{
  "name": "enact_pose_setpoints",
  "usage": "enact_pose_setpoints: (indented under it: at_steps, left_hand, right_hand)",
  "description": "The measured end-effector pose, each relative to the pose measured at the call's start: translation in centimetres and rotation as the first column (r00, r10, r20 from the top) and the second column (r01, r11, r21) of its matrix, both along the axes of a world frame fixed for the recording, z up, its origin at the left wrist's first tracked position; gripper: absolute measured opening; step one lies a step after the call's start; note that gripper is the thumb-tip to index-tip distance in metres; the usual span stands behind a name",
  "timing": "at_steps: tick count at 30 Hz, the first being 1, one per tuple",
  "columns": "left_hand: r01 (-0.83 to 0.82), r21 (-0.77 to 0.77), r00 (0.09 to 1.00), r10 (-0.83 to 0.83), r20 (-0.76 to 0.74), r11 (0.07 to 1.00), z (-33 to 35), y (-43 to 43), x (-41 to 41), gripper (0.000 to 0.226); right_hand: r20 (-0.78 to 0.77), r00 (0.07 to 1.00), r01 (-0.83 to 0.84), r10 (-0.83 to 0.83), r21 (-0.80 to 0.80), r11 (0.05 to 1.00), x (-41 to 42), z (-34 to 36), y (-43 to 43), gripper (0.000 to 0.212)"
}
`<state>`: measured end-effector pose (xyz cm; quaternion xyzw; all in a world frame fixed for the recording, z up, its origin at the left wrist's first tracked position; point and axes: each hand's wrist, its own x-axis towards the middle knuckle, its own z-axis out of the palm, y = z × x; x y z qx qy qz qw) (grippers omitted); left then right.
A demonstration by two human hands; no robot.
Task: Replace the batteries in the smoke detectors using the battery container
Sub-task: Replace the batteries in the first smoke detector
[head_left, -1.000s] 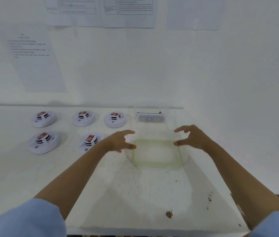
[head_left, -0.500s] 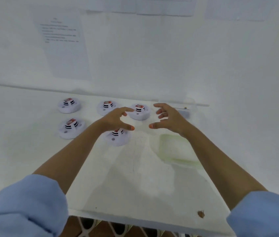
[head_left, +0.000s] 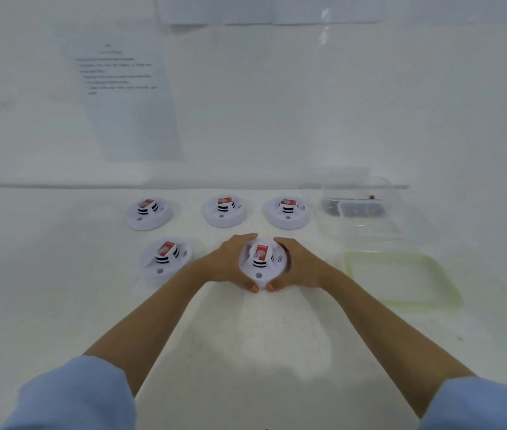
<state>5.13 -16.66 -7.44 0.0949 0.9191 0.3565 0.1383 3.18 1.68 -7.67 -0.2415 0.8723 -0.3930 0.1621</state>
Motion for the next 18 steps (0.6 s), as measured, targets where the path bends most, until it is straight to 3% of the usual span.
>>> enact_pose_setpoints:
  at_steps: [3,9,18]
  left_hand:
    - [0.018,-0.033,1.000,-0.018,-0.019,0.999,-0.8,-0.6,-0.4,0.130]
    - [0.008,0.042,0.998,-0.006,-0.060,0.999,-0.4,0.0,-1.3,0.108]
    - [0.129,0.160,0.980,-0.102,-0.168,0.979,5.4,6.0,-4.6,0.117]
  right_hand:
    - [-0.011,0.999,0.030,-0.030,-0.024,0.999,0.2,0.0,-0.1,0.071]
    - [-0.030,0.999,0.038,-0.041,-0.090,0.995,0.4,1.5,0.8,0.065]
    - [0.081,0.991,0.132,-0.110,-0.363,0.923,-2.5,6.7,6.7,0.094]
